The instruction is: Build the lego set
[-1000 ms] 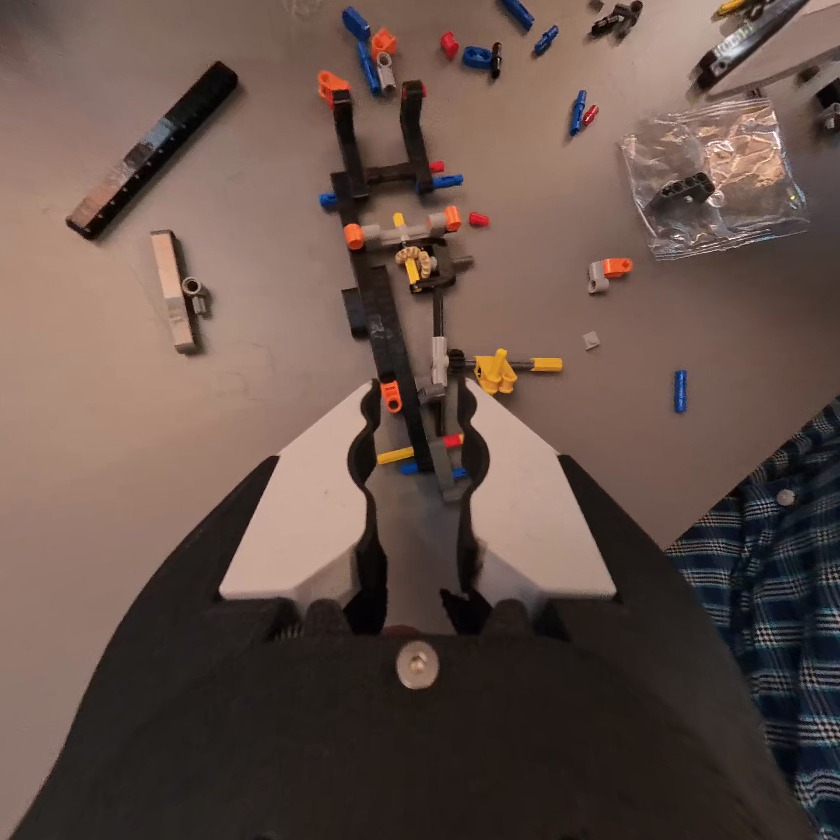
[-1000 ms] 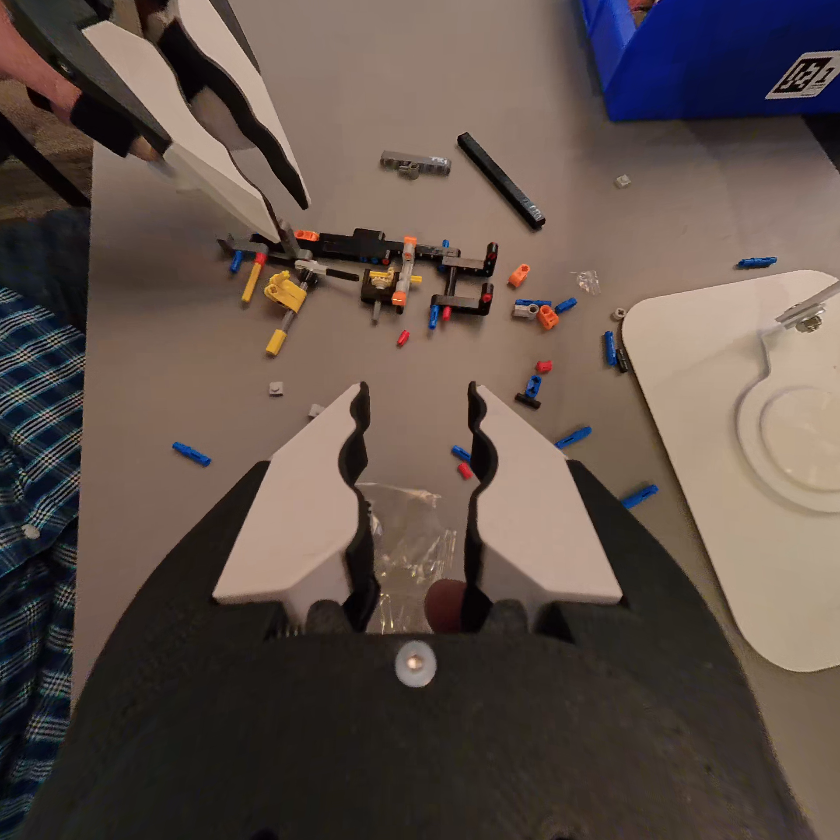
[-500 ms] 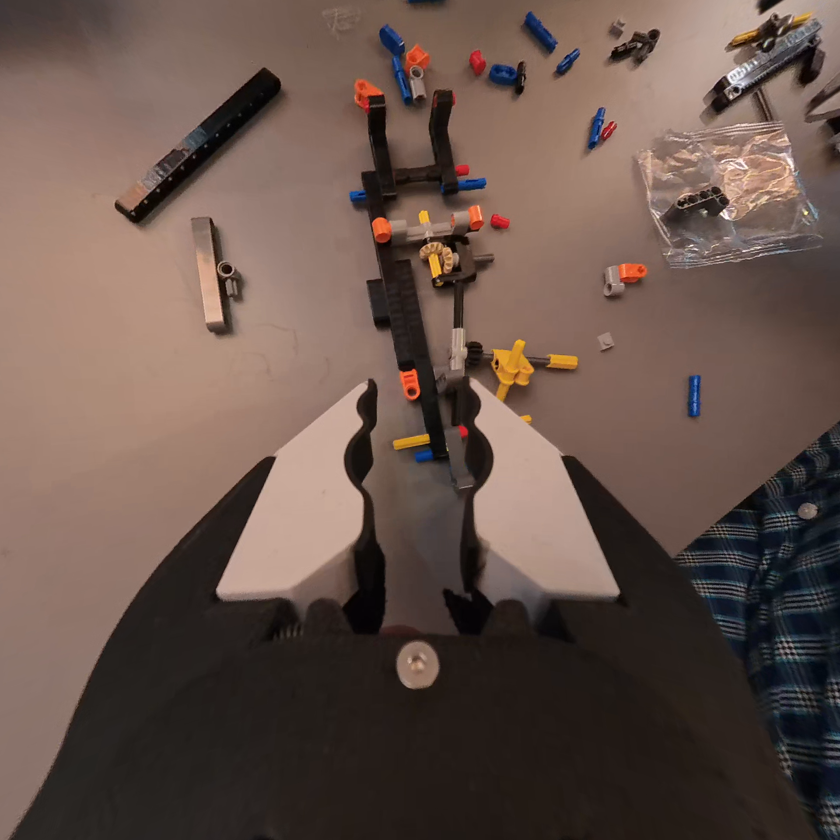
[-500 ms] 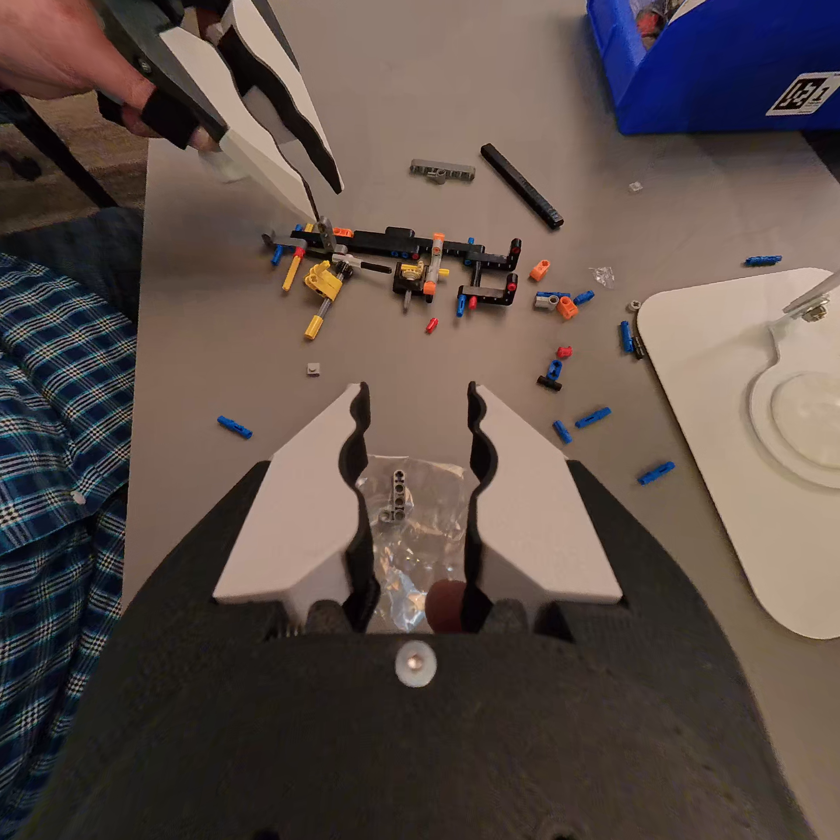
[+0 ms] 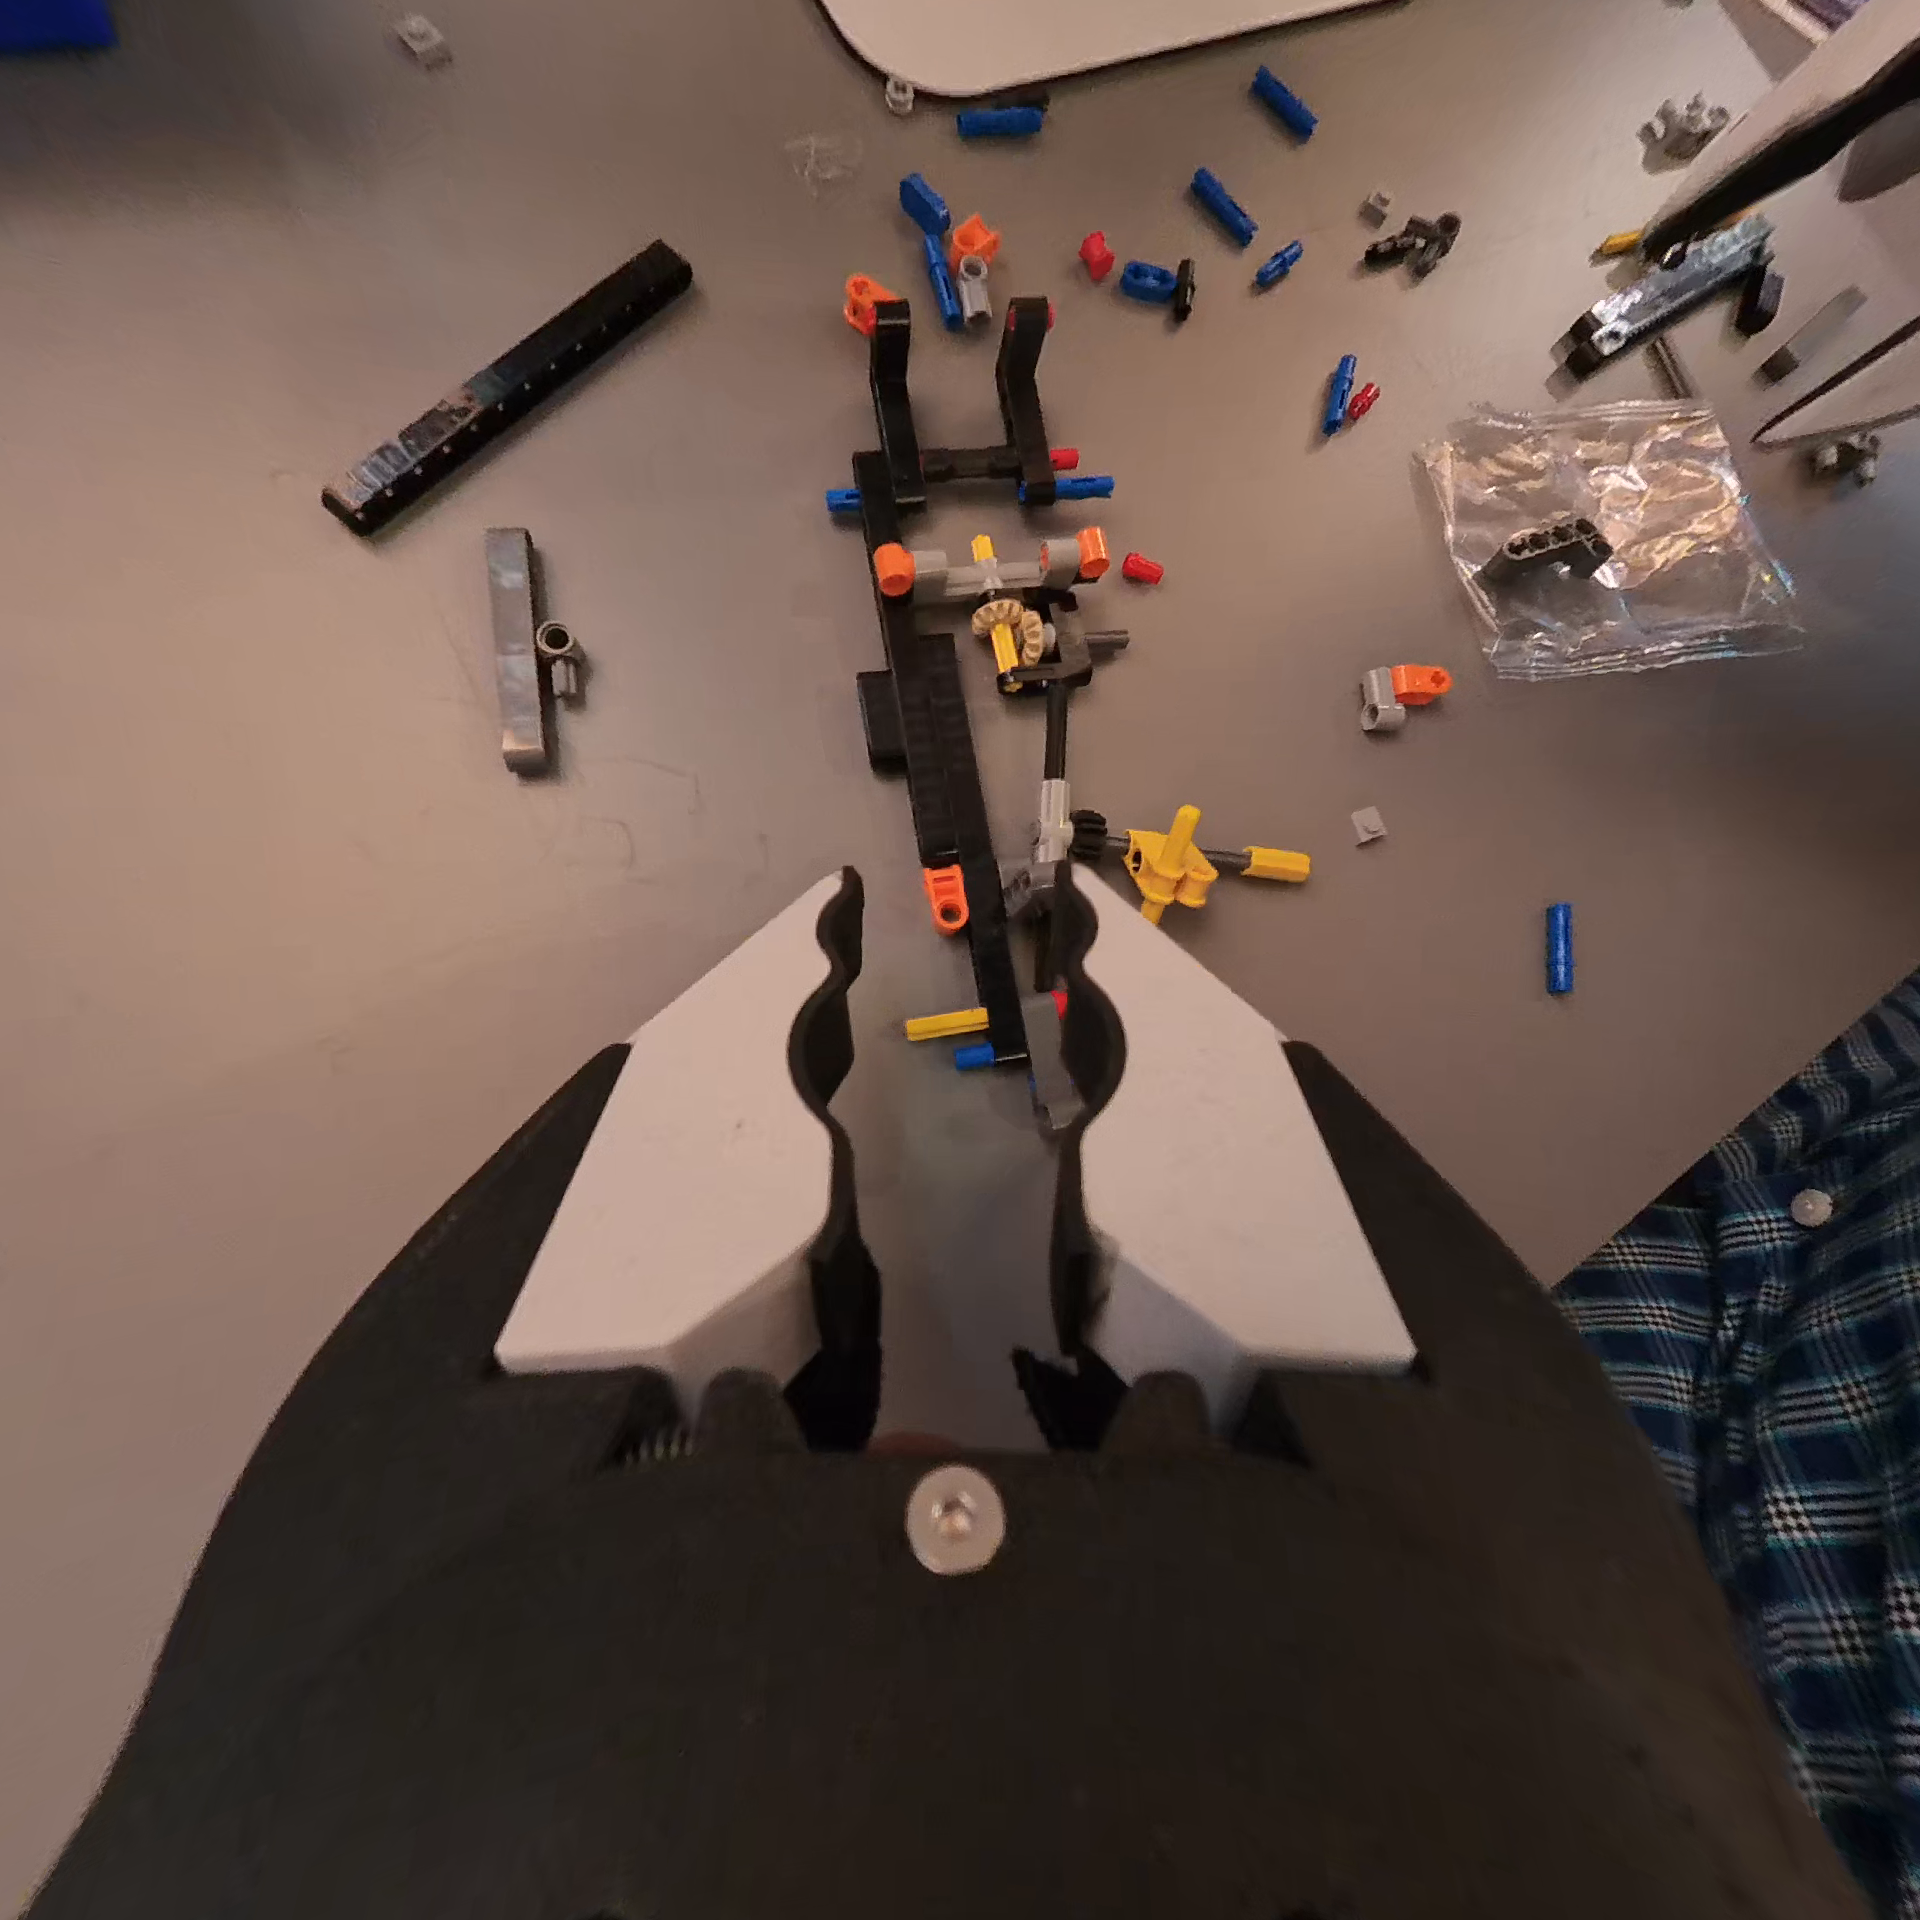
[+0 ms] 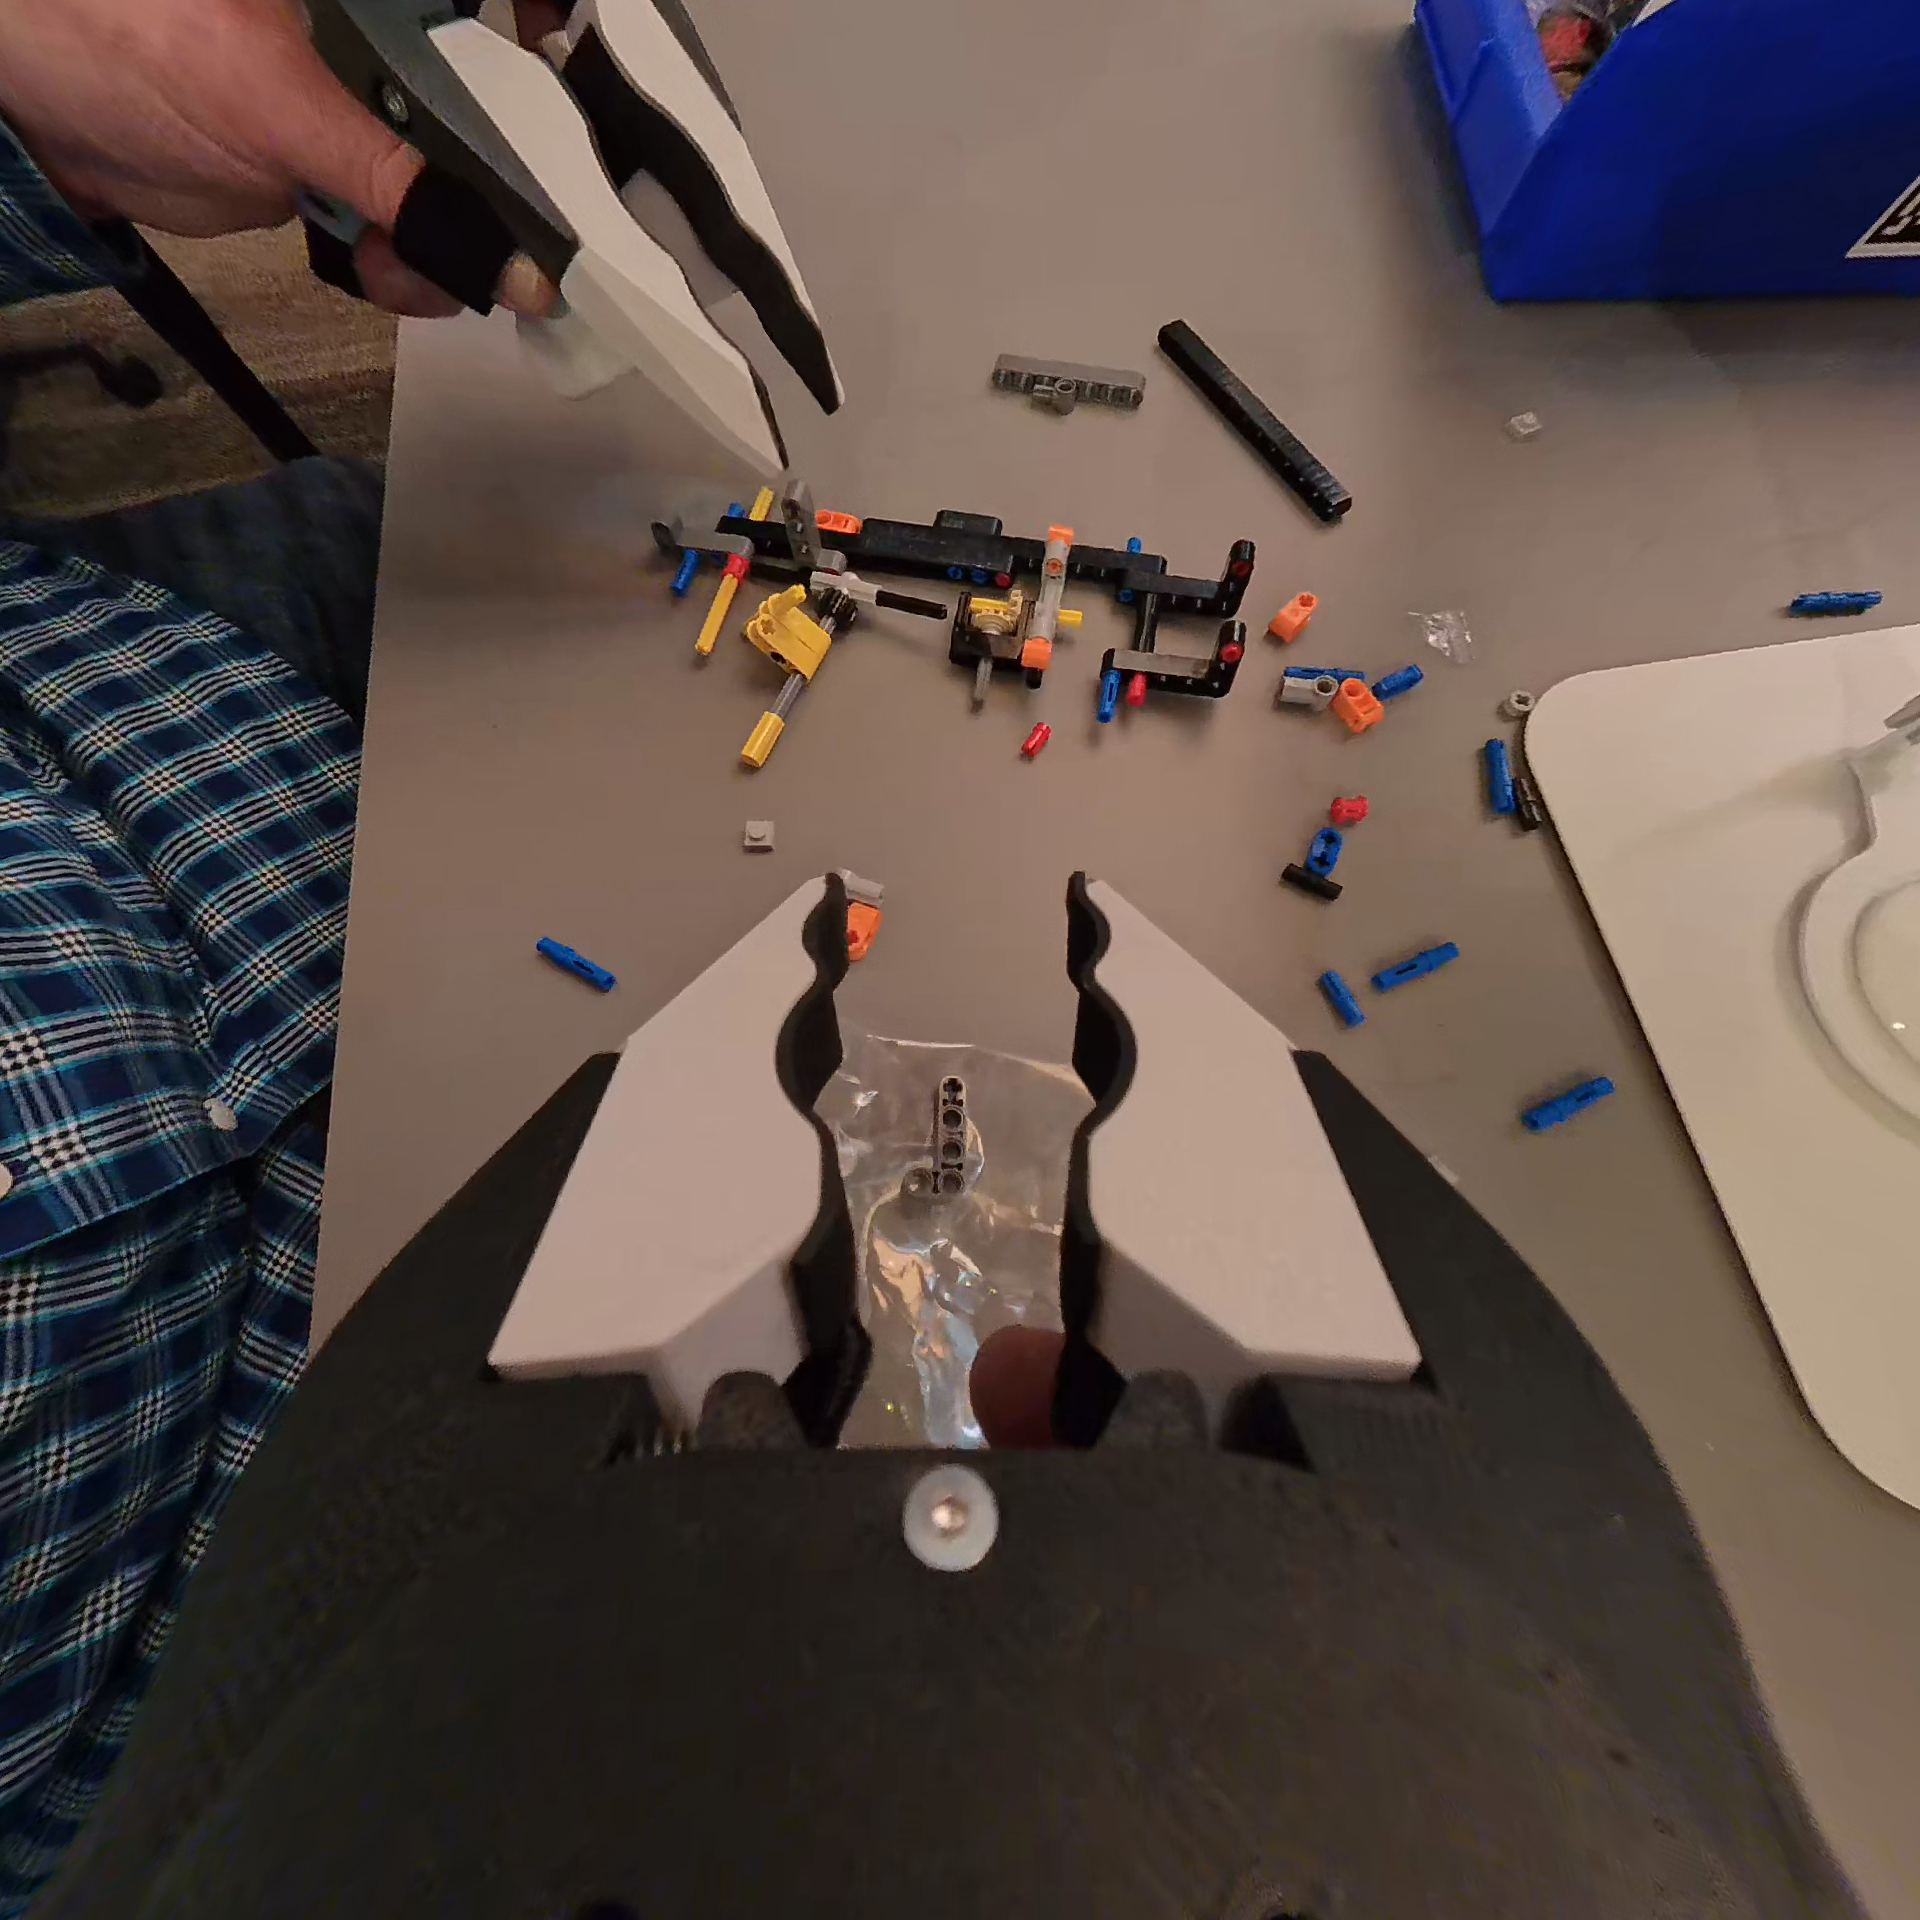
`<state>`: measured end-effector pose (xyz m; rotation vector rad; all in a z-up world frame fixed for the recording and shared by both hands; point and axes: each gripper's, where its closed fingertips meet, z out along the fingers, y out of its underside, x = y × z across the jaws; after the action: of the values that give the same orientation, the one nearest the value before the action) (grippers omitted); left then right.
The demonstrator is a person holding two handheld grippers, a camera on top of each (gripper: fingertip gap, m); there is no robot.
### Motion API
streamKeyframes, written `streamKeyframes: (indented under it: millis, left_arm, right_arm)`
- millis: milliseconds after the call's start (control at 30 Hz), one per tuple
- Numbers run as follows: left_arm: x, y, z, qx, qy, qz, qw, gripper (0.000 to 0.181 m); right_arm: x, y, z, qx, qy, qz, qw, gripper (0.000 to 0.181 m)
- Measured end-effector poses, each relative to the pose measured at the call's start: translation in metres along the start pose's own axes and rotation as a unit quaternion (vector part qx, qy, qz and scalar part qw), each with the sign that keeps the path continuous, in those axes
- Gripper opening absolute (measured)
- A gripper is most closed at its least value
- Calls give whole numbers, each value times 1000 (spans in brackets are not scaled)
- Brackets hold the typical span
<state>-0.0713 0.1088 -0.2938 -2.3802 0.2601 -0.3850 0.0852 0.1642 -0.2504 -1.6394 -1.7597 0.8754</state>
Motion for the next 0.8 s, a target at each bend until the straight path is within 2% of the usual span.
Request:
streamKeyframes:
  millis: [133,500,800]
  left_arm:
    - [-1,-4,-4,24,5,-8,1000,34]
    - [-5,-5,-4,21,-4,-1,1000,38]
    - [-10,-6,-9,-2,3,26,1000,37]
  right_arm:
    - [-2,1,1,2,-4,1,1000,40]
    - [-10,1,5,-3,-14,-6,1000,38]
    - [-15,-4,10,-29,-21,-8,999,17]
